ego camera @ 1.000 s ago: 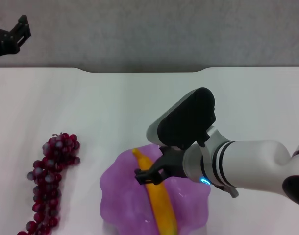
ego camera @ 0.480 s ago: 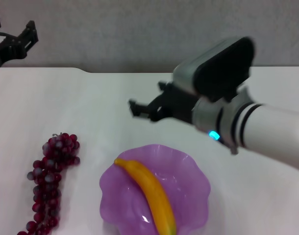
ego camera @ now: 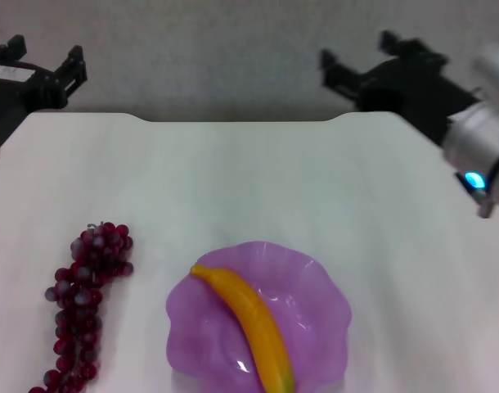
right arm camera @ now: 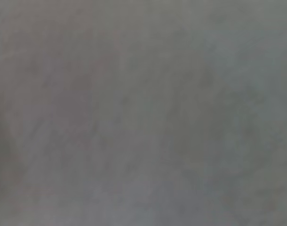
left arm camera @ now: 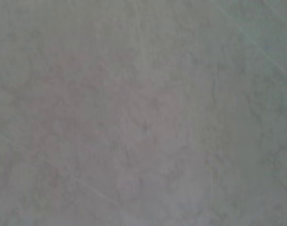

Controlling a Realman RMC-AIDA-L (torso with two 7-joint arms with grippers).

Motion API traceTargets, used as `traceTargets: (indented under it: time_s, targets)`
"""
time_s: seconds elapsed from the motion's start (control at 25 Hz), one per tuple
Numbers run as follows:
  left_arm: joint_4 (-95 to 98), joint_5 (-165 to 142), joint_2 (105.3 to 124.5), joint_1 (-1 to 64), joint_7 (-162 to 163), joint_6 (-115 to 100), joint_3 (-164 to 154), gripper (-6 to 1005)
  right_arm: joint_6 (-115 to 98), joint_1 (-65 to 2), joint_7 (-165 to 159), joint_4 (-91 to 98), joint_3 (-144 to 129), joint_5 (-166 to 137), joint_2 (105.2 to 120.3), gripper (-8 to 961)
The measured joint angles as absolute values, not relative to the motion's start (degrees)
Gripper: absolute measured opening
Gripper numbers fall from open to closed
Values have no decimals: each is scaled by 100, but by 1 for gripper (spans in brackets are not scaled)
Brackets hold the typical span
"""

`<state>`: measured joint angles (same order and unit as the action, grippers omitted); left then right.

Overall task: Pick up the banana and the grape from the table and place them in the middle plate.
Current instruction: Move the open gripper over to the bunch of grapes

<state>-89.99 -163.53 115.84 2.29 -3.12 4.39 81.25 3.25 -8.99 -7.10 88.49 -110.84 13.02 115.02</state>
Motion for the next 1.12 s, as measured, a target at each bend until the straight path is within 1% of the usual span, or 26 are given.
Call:
traceTargets:
  time_s: [0.28, 0.68, 0.96, 1.12]
  targets:
    - [-9039, -16354, 11573, 229, -315, 440, 7944, 757, -493, -236, -754, 8774, -10446, 1323, 11522, 882]
    - [-9316, -16367, 11551, 153, -335, 804, 7752, 757, -531, -30, -968, 7823, -9431, 1345, 11532, 880]
    - [-10254, -16336, 11587, -18, -994, 2431, 7629, 757, -515, 26, -1026, 7692, -9344, 1345, 11531, 880]
    - [-10641, -16333, 11605, 252, -1234, 3835, 7597, 757, -511, 29, -1027, 7723, -9407, 1345, 11531, 880]
